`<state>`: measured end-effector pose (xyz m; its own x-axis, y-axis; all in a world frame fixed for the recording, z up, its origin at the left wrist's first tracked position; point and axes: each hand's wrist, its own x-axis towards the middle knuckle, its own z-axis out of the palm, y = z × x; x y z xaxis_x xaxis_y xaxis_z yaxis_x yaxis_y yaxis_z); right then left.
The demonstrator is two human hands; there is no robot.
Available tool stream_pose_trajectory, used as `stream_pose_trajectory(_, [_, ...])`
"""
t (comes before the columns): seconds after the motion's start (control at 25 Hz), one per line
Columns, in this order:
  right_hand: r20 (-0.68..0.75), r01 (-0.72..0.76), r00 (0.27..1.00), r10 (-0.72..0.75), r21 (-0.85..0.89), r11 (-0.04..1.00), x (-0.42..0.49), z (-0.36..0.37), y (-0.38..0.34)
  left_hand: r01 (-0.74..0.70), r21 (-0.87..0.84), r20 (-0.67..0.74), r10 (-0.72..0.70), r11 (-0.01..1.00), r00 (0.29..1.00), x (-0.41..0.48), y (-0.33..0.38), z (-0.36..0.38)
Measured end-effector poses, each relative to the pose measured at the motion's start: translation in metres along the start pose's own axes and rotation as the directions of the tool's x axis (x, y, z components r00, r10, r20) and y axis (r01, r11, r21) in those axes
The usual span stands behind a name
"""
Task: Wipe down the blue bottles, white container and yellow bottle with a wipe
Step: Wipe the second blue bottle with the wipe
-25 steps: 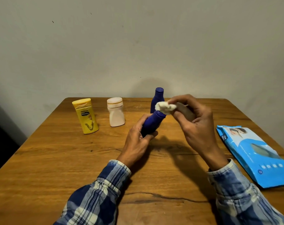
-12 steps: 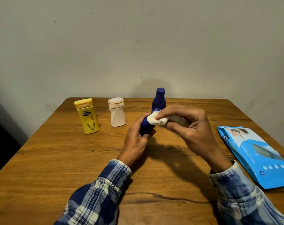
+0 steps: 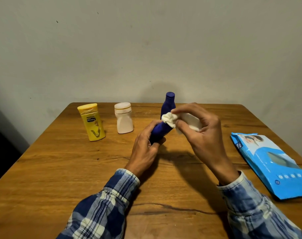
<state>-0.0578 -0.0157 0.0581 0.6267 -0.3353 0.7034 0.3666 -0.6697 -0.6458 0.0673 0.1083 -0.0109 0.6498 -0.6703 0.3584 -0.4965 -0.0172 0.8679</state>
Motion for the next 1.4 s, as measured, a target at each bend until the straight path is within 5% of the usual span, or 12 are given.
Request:
stream_pose_trajectory(0.12, [0.052,0.063,0.997,-0.061,-0.055,0.996,0.000,-0.003,0.002,0.015,0.010,-0.009,-0.015,1.000,1.000,-0.001,-0.001,-0.001])
stream_pose_trajectory(0.32, [-0.137,-0.006,0.991,0.000,-0.042,0.999,0.000,-0.009,0.005,-0.045,0.046,0.006,0.045,0.998,0.999,0.002,-0.004,0.002])
stream_pose_trajectory(0.52, [0.005,0.024,1.000,-0.023,-0.028,0.999,0.000,-0.001,0.003,-0.032,0.048,-0.006,0.033,0.998,0.999,0.001,-0.006,0.000])
stream_pose_trajectory(0.68, [-0.141,0.004,0.990,-0.014,-0.076,0.997,0.001,-0.012,0.004,-0.042,0.038,-0.009,0.042,0.998,0.999,0.002,-0.007,0.002])
stream_pose_trajectory(0.84, [-0.009,-0.005,1.000,0.005,0.003,1.000,-0.001,-0.003,0.003,-0.036,-0.009,-0.034,0.036,0.999,0.999,0.003,-0.007,0.000])
stream_pose_trajectory(1.0, [-0.147,-0.040,0.989,0.033,-0.043,0.998,0.001,-0.014,0.008,-0.033,-0.017,-0.026,0.033,0.999,0.999,0.003,-0.008,0.001])
stream_pose_trajectory(1.16, [0.011,0.044,0.999,-0.043,-0.012,0.999,-0.002,0.001,0.001,-0.034,-0.036,-0.038,0.033,0.999,0.999,0.004,-0.011,0.000])
stream_pose_trajectory(1.32, [-0.110,0.007,0.994,-0.011,-0.036,0.999,0.000,-0.008,0.004,-0.030,-0.042,-0.031,0.029,0.999,0.999,0.004,-0.012,0.002])
stream_pose_trajectory(1.4, [-0.045,0.047,0.998,-0.047,-0.004,0.999,-0.002,-0.002,-0.002,-0.027,-0.047,-0.034,0.026,0.999,0.999,0.003,-0.009,0.002])
